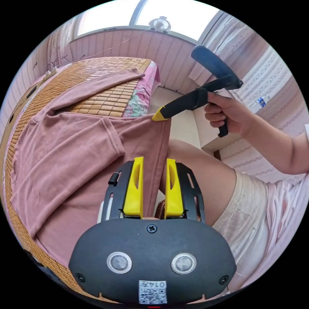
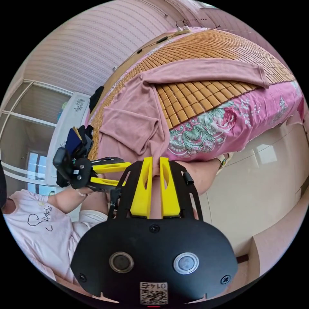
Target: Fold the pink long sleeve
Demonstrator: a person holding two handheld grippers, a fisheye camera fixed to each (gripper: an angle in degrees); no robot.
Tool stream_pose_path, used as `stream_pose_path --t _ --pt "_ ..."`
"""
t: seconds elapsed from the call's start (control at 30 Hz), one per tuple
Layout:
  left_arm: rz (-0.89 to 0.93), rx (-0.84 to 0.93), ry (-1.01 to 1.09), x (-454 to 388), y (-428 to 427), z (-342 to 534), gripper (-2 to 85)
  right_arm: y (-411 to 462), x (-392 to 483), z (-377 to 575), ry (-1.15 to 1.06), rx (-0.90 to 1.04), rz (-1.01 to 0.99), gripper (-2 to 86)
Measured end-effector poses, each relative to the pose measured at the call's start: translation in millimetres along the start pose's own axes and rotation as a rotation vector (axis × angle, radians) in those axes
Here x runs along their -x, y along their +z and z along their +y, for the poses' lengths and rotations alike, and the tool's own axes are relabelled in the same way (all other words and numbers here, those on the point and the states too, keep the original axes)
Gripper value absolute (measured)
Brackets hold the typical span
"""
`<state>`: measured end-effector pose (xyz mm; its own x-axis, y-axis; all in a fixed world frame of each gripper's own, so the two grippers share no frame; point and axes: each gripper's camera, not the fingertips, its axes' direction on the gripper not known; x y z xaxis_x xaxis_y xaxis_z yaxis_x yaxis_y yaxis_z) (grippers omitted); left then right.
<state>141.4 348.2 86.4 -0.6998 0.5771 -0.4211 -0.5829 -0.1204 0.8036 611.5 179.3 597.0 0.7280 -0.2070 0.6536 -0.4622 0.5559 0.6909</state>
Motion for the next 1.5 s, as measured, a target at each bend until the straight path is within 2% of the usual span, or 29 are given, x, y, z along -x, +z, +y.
stream_pose_path --t 0.1,0.2,0.27,0.33,0.4,0.5,0.57,0.63,0.77,0.93,1.1,1.17,1.3,1.4,1.5 --pt "-0.053 0.111 0.013 -5 23 -23 4.2 -21 -9 -1 0.016 -0.038 -0.109 3.0" --pt "-0.092 0.052 0.054 -14 3 -29 2.1 -40 -24 5 0.048 -0.078 -0.092 2.6" --pt "-0.020 0.018 0.025 -6 -7 -29 4.8 -44 -49 9 0.110 -0.086 0.019 2.6" --pt "0.086 0.066 -0.002 7 -3 -31 6.9 -46 -68 7 0.164 -0.083 0.096 3.5" --pt "0.134 0.050 -0.009 16 -8 -33 7.4 -51 -77 1 0.150 -0.112 0.133 5.5" --pt "0.033 -0.013 0.027 28 -23 -45 7.6 -64 -88 -17 0.137 -0.209 0.329 8.5" --pt "-0.096 -0.028 0.044 45 -24 -65 8.3 -75 -102 -36 0.158 -0.312 0.464 10.0" --pt "-0.165 -0.018 0.042 61 -19 -82 9.0 -80 -118 -53 0.204 -0.353 0.520 11.6" --pt "-0.209 -0.010 0.061 93 -7 -126 9.1 -93 -143 -80 0.292 -0.446 0.585 12.2" --pt "-0.279 -0.027 0.028 127 10 -176 8.2 -86 -162 -99 0.333 -0.342 0.532 9.1" --pt "-0.279 0.086 -0.013 154 44 -204 7.5 -92 -150 -89 0.263 -0.367 0.522 6.7" --pt "-0.260 0.040 -0.152 173 40 -200 4.3 -102 -138 -80 0.221 -0.425 0.494 5.4" --pt "-0.192 -0.002 -0.223 192 24 -184 0.3 -126 -100 -74 0.088 -0.583 0.376 3.7" --pt "-0.167 -0.126 -0.247 197 -12 -157 0.3 -146 -39 -86 -0.147 -0.708 0.322 2.8" --pt "-0.105 -0.242 -0.289 211 -59 -121 2.6 -162 42 -102 -0.430 -0.799 0.146 2.4"
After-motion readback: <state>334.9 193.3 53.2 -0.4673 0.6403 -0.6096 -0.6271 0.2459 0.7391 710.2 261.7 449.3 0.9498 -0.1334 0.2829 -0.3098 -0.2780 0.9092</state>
